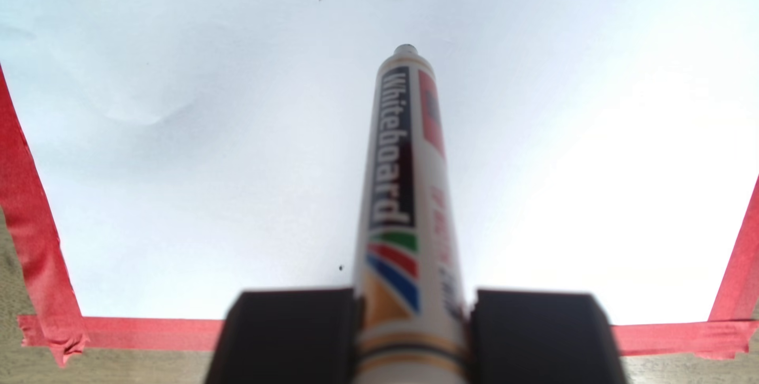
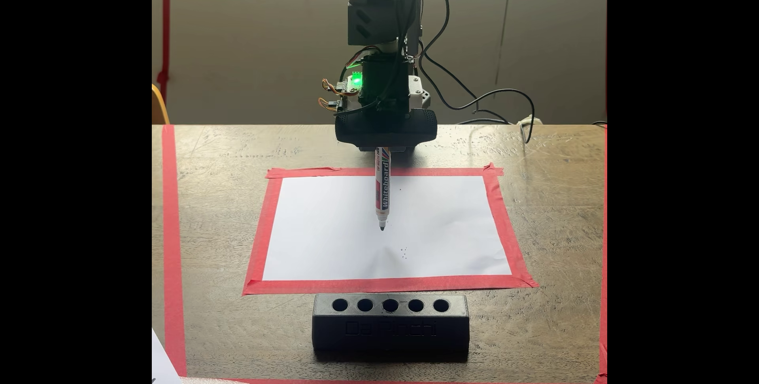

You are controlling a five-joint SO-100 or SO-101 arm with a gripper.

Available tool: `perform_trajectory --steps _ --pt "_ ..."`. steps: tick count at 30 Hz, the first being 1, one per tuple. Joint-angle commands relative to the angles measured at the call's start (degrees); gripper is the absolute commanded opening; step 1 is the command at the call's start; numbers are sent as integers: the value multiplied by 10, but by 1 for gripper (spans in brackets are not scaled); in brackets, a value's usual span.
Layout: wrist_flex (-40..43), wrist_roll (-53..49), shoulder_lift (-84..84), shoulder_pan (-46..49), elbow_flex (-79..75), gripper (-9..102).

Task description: Pick up a pen

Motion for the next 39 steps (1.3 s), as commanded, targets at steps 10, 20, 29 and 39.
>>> perform_trajectory --steps 10,20,29,39 --pt "1 0 88 1 51 -1" --pt "0 2 102 1 53 -1" --pt "-1 3 101 -4 53 -1" --pt "-1 0 98 -5 53 -1"
